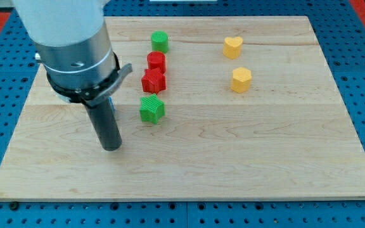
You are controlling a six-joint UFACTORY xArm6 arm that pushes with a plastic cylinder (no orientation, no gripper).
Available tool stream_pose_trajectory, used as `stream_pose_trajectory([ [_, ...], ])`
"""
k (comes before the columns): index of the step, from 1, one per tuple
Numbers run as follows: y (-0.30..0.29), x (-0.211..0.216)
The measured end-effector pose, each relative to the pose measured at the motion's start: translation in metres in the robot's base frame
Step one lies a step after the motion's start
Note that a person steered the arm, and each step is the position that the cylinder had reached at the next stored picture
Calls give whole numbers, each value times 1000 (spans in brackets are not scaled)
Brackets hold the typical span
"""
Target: Move the blue cube parallel to the bottom of the yellow hexagon
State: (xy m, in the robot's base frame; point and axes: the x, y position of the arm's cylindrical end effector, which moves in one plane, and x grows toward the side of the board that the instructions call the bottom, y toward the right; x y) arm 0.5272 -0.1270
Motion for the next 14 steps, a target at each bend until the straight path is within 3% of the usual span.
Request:
stream_pose_trajectory([
  [2, -96, -2],
  [6, -120, -7],
  [8, -177, -53],
  [9, -114, -82],
  [11, -60, -92],
  [12, 0, -92],
  [14, 3, -39],
])
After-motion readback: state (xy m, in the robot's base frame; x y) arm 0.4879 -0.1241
